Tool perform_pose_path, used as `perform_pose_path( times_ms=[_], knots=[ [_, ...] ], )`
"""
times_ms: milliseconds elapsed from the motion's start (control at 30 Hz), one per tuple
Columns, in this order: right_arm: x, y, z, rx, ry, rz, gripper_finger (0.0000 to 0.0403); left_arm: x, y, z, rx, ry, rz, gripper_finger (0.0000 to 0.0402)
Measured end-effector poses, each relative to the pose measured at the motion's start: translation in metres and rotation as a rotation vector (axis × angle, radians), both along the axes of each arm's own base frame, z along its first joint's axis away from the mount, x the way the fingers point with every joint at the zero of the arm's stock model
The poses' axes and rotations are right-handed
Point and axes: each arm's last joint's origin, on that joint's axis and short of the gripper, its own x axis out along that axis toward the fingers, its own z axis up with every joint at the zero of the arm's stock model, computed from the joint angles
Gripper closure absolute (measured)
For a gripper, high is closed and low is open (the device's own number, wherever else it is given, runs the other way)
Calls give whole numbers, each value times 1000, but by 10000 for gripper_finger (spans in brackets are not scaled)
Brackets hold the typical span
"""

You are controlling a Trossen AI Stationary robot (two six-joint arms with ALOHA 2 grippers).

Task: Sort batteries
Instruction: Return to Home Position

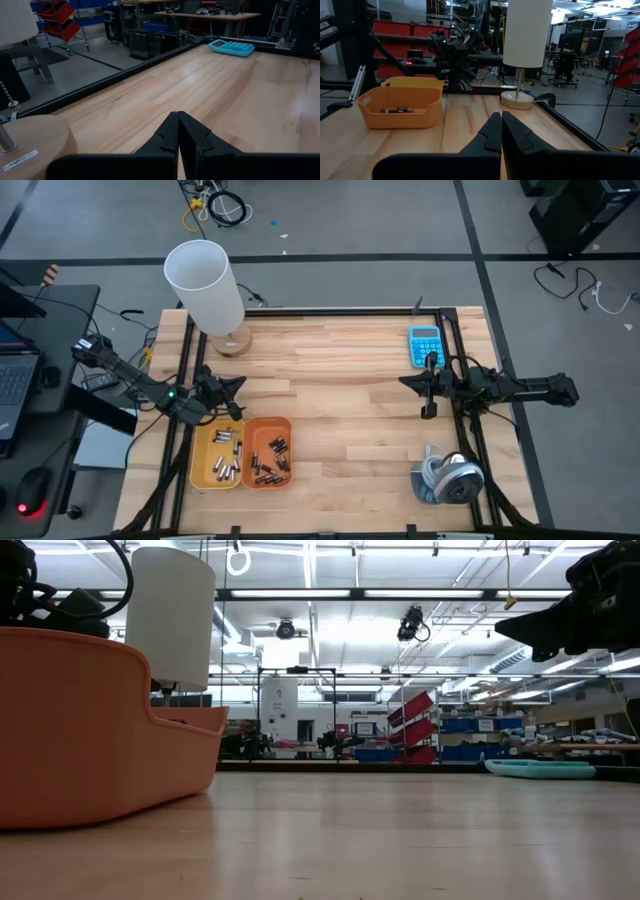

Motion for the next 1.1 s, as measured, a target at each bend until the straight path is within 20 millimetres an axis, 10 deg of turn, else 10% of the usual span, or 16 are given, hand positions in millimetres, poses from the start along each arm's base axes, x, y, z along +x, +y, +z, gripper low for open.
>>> perform_pose_path(
  times_ms=[867,1100],
  knots=[
    [0,0,0,0,0,0,402,3,23,16,23,-70,159,393],
    [0,0,0,0,0,0,402,1,34,28,78,-93,-23,393]
  ],
)
